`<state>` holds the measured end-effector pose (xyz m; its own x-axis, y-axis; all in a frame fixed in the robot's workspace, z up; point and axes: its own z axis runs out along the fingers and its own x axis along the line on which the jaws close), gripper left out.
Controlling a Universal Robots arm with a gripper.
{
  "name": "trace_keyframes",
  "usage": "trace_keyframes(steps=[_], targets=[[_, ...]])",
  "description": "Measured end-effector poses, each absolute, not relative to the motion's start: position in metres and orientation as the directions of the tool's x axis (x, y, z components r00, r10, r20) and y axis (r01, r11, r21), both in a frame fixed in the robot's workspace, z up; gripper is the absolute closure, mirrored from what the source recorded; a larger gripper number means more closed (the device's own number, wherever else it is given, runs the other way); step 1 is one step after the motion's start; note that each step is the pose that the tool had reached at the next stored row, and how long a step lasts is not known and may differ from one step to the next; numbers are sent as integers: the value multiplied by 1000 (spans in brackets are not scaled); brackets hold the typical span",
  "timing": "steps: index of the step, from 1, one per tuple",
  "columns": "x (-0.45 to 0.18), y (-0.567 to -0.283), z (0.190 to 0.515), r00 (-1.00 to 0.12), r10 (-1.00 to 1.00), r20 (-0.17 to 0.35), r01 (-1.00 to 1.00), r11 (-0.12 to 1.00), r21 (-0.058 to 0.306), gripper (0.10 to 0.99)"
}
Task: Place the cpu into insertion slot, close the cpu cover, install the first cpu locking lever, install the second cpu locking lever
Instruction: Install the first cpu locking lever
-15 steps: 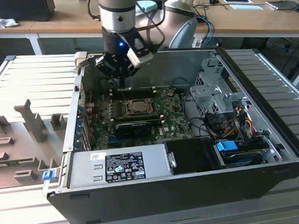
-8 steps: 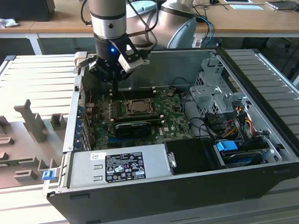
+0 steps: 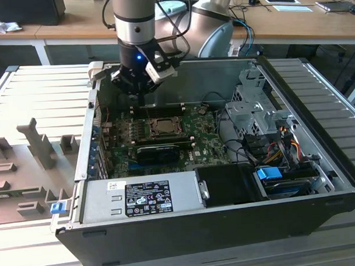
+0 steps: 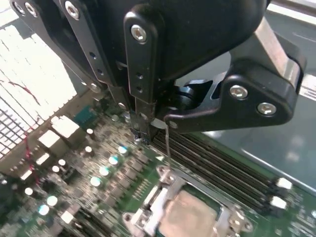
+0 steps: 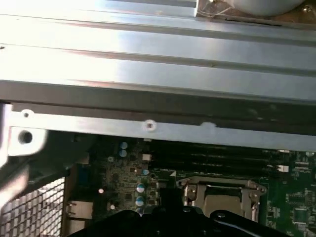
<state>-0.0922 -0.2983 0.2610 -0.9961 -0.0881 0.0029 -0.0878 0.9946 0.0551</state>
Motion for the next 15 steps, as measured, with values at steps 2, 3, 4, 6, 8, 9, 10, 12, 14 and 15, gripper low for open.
trace_keyframes(steps=[2,3,4,6,8,9,10,12,14,15], targets=[[-79,-297,259,-996,-88,3,-88,995,55,980],[-73,-297,259,-996,-88,3,-88,995,55,980],[-63,-296,257,-996,-88,3,-88,995,55,980],[-51,-296,255,-996,-88,1,-88,993,82,980],[-50,-296,253,-996,-88,-2,-88,991,101,980],[-50,-296,251,-996,-88,-1,-88,991,101,980],[-50,-296,249,-996,-88,-1,-88,991,101,980],[-49,-296,244,-996,-88,-1,-88,991,101,980],[-47,-296,241,-996,-89,-1,-88,991,101,980],[-46,-296,239,-996,-90,-1,-89,991,100,980]])
